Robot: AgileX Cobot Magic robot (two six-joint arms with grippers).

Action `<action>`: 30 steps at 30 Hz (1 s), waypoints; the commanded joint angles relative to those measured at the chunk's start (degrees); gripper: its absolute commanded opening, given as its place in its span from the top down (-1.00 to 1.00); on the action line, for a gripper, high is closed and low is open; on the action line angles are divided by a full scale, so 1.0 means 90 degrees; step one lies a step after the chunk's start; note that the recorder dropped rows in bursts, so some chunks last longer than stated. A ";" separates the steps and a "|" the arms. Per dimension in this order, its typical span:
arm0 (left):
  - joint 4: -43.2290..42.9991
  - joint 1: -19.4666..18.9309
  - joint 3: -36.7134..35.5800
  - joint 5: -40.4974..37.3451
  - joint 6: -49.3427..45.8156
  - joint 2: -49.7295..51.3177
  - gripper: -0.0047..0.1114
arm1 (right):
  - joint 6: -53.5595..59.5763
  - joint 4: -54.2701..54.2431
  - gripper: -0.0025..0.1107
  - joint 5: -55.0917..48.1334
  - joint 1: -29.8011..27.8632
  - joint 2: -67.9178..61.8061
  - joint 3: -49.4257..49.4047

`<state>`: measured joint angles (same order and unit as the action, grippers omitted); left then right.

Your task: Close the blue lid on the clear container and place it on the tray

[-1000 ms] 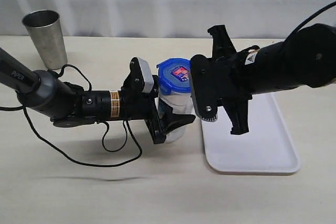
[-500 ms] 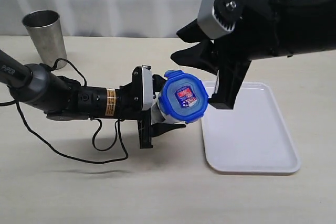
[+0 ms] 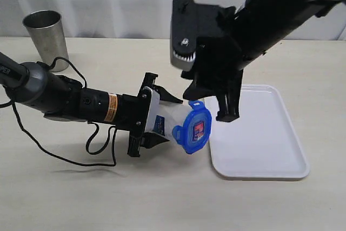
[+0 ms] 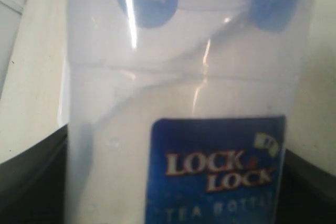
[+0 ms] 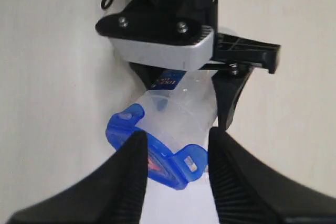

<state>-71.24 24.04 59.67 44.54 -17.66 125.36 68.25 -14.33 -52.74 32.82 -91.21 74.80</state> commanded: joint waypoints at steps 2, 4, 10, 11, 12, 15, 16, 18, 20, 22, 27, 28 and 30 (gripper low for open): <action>-0.0006 -0.0035 -0.0021 -0.0157 0.0123 0.0044 0.92 | -0.0481 0.1185 0.30 0.0094 0.0555 -0.0268 0.0047; -0.0006 -0.0035 -0.0021 -0.0157 0.0123 0.0044 0.92 | -0.0563 0.1285 0.30 0.0083 0.0585 -0.0283 0.0047; -0.0006 -0.0035 -0.0021 0.0113 0.0170 0.0044 0.92 | -0.0564 0.1654 0.30 -0.0162 0.0572 -0.0309 0.0047; -0.0006 -0.0035 -0.0021 0.0188 0.0170 0.0044 0.92 | -0.0564 0.1695 0.30 -0.0220 0.0572 -0.0326 0.0047; -0.0006 -0.0035 -0.0021 0.0252 0.0181 0.0044 0.92 | -0.0552 0.1707 0.30 -0.0251 0.0556 -0.0353 0.0047; -0.0022 -0.0035 -0.0021 0.0415 0.0247 0.0044 0.92 | -0.0552 0.1546 0.30 -0.0266 0.0321 -0.0458 0.0033; -0.0022 -0.0035 -0.0021 0.0467 0.0313 0.0044 0.92 | -0.0552 0.1384 0.30 -0.0266 0.0201 -0.0503 0.0033; -0.0025 -0.0035 -0.0021 0.0544 0.0325 0.0044 0.92 | -0.0316 0.0921 0.30 -0.0266 -0.0002 -0.0553 0.0033; -0.0077 -0.0035 -0.0021 0.0695 0.0325 0.0044 0.92 | 0.0090 0.0427 0.30 -0.0253 -0.0161 -0.0580 0.0033; -0.0078 -0.0035 -0.0021 0.0789 0.0325 0.0044 0.92 | 0.0222 0.0208 0.30 -0.0154 -0.0202 -0.0590 0.0033; -0.0078 -0.0035 -0.0021 0.1139 0.0325 0.0044 0.92 | 0.0008 0.0183 0.20 -0.0164 -0.0202 -0.0725 0.0033; -0.0078 -0.0035 -0.0021 0.1282 0.0325 0.0044 0.92 | -0.0070 0.0225 0.15 -0.0164 -0.0202 -0.0752 0.0033; -0.0093 -0.0035 -0.0021 0.1523 0.0353 0.0044 0.92 | -0.0159 0.0387 0.07 -0.0151 -0.0202 -0.0811 0.0033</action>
<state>-72.27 23.82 59.60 53.33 -15.24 125.88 67.97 -11.95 -54.14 31.47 -97.89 74.80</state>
